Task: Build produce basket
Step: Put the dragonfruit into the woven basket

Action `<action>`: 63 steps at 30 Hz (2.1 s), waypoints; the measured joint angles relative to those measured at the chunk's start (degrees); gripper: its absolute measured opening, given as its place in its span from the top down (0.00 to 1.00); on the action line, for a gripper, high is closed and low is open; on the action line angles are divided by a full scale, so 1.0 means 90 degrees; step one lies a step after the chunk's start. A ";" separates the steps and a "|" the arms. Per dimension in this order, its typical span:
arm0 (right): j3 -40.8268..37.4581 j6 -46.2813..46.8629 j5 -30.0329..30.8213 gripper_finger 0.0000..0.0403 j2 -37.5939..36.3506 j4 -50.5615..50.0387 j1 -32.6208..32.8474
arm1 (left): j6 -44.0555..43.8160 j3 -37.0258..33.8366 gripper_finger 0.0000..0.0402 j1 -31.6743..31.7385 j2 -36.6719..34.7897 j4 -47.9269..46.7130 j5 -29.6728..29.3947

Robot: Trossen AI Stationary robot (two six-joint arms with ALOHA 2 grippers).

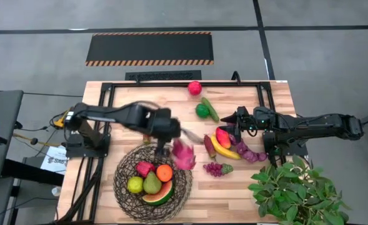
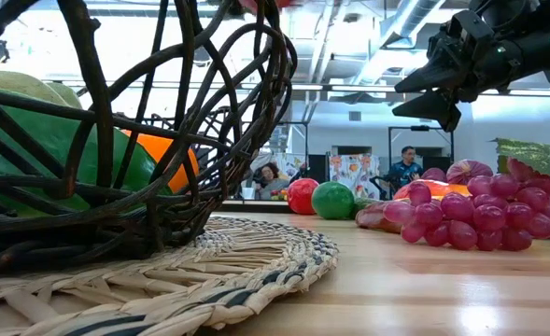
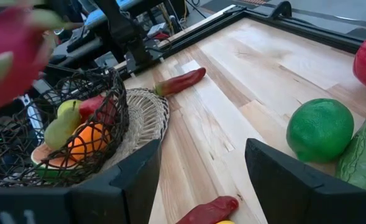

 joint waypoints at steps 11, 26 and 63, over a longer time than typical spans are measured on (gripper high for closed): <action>0.0000 0.0005 0.0000 0.37 0.0000 0.0046 0.0000 | -0.2275 -0.0053 1.00 -0.1715 -0.0064 -0.0676 -0.0776; 0.0000 0.0065 0.0000 0.37 0.0002 0.0044 0.0000 | -0.4402 -0.0053 1.00 -0.3057 -0.0063 -0.1412 -0.1914; 0.0000 0.0044 0.0019 0.37 0.0003 0.0092 0.0000 | -0.5543 -0.1151 1.00 -0.3690 -0.0058 -0.1239 -0.2398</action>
